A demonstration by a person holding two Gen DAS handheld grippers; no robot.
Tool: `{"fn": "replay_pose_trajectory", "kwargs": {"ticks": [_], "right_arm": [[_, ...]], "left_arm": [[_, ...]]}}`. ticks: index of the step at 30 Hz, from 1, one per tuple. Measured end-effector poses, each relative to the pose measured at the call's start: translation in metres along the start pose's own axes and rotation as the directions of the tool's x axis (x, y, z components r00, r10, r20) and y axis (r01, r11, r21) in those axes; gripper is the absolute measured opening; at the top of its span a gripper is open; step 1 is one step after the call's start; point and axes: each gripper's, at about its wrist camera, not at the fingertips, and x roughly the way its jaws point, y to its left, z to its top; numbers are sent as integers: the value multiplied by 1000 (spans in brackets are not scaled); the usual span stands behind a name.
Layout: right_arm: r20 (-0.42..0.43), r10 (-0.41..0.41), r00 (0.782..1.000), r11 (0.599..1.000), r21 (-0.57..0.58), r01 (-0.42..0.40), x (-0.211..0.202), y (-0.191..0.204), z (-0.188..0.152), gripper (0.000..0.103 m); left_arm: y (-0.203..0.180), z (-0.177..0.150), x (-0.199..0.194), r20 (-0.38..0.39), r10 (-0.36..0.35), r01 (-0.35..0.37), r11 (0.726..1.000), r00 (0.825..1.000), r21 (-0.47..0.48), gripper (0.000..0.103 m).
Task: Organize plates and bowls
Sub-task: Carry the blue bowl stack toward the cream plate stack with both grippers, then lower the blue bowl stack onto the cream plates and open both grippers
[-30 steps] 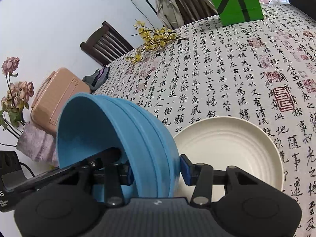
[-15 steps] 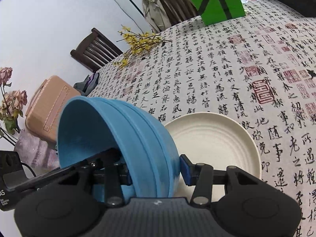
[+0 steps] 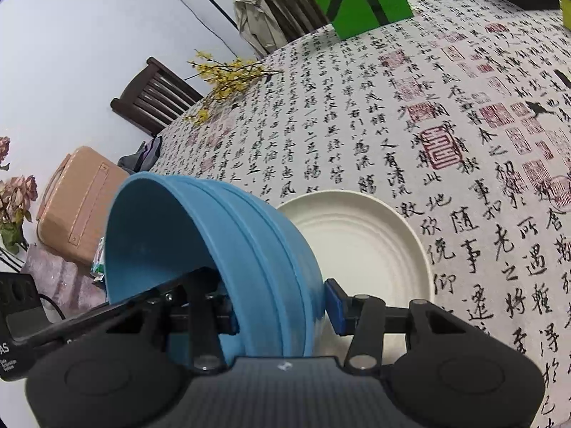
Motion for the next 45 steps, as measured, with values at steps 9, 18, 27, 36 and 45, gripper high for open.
{"fn": "replay_pose_trajectory", "kwargs": {"ticks": [9,18,27,36,45], "right_arm": [[-23,-7,1000,1000,25,7,5,-14,-1,45],[-38,-1,999,999,38,2,7,-23,2,45],[-48,-9,999,1000,26,10,12,-29,4,47],[-20,8,1000,1000,-6,-8,8,-26,9,54],[-5,11,1000,1000,-14,-11,5,-27,9,55]], "left_arm": [[-3,-1,15,-46,0,0,1000,999,-5,46],[-6,0,27,-71,10,-10,1000,997,-7,46],[-10,1,35,-81,14,-13,1000,997,11,46],[-5,3,39,-89,15,-15,1000,996,-4,49],[-3,4,37,-79,9,-10,1000,997,-9,50]]}}
